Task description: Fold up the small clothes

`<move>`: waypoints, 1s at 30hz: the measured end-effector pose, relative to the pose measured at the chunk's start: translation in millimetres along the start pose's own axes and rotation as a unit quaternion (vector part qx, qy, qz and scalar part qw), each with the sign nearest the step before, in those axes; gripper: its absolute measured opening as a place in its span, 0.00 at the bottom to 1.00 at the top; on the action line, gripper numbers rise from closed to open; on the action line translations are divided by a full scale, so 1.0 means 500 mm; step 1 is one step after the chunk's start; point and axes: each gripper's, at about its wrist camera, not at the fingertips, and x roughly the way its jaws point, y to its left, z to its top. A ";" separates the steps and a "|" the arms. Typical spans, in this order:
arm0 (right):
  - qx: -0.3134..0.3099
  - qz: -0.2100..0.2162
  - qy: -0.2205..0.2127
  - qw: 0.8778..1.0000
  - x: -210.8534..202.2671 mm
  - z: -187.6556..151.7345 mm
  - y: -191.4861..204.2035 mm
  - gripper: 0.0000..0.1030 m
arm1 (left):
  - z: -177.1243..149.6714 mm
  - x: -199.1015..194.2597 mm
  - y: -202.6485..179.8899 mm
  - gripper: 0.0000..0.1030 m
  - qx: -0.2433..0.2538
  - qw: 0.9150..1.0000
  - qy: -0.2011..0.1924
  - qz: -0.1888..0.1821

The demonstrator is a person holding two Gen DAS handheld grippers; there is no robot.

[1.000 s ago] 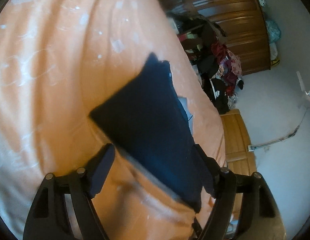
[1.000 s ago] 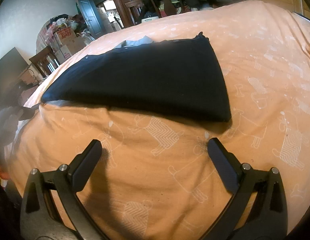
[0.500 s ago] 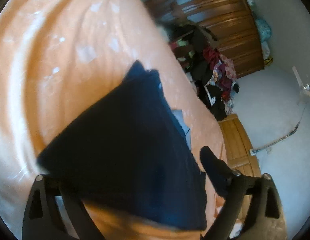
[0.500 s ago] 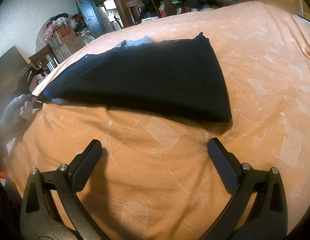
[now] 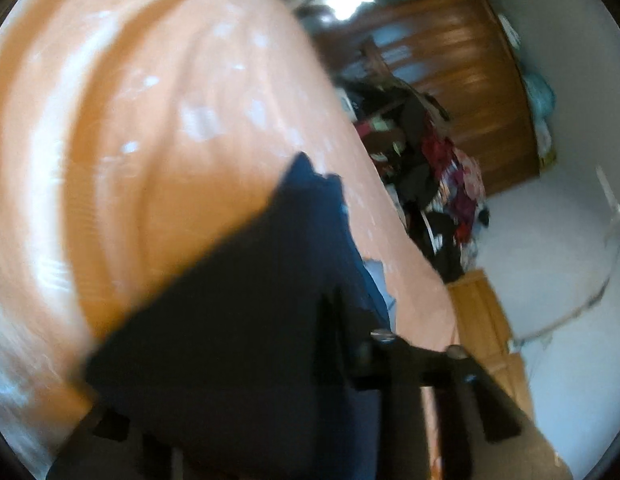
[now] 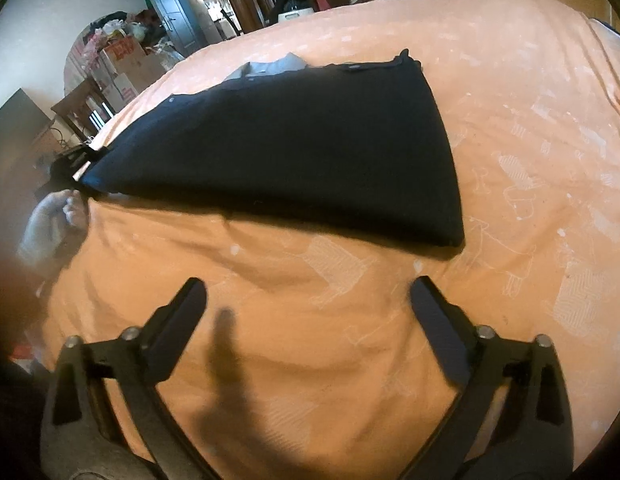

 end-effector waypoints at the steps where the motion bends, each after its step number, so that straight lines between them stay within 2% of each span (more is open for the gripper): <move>1: -0.001 0.005 0.003 1.000 -0.010 0.007 0.010 0.90 | 0.002 0.002 0.001 0.24 0.000 1.000 -0.001 0.001; 3: -0.015 0.012 -0.001 1.000 -0.030 0.019 0.041 0.89 | 0.004 0.008 -0.002 0.36 0.007 1.000 -0.011 0.012; 4: -0.023 0.019 -0.005 1.000 -0.041 0.025 0.060 0.89 | 0.006 0.013 -0.003 0.38 0.008 1.000 -0.015 0.014; 7: -0.038 0.052 -0.010 0.998 -0.055 0.060 0.107 0.89 | 0.014 0.027 -0.019 0.37 0.026 0.999 -0.001 0.024; 9: -0.052 0.076 -0.021 0.996 -0.057 0.113 0.141 0.89 | 0.014 0.034 -0.045 0.03 0.063 0.998 0.020 0.018; 11: -0.063 0.106 -0.041 0.992 -0.048 0.189 0.169 0.90 | -0.001 0.032 -0.094 0.03 0.128 0.991 0.022 0.030; 16: -0.063 0.205 -0.048 0.976 0.036 0.383 0.245 0.96 | -0.042 0.005 -0.192 0.03 0.241 0.970 0.006 0.035; 19: -0.064 0.248 -0.014 0.967 0.139 0.476 0.312 0.97 | -0.078 -0.001 -0.250 0.03 0.302 0.953 0.000 0.032; 21: -0.057 0.291 0.031 0.954 0.218 0.521 0.352 0.96 | -0.107 -0.002 -0.282 0.05 0.337 0.941 0.004 0.028; 24: -0.063 0.294 0.071 0.951 0.304 0.550 0.388 0.97 | -0.158 0.017 -0.334 0.07 0.392 0.919 0.017 0.022; 26: -0.074 0.258 0.086 0.960 0.358 0.550 0.383 0.96 | -0.195 0.033 -0.357 0.07 0.425 0.905 0.031 0.015; 27: -0.078 0.234 0.087 0.965 0.380 0.550 0.365 0.93 | -0.212 0.042 -0.367 0.08 0.435 0.900 0.041 0.011; 29: -0.057 0.204 0.086 0.974 0.410 0.544 0.314 0.55 | -0.253 0.063 -0.381 0.08 0.455 0.888 0.064 0.004; 30: -0.015 0.210 0.091 0.973 0.426 0.536 0.261 0.17 | -0.268 0.071 -0.385 0.08 0.463 0.883 0.072 0.005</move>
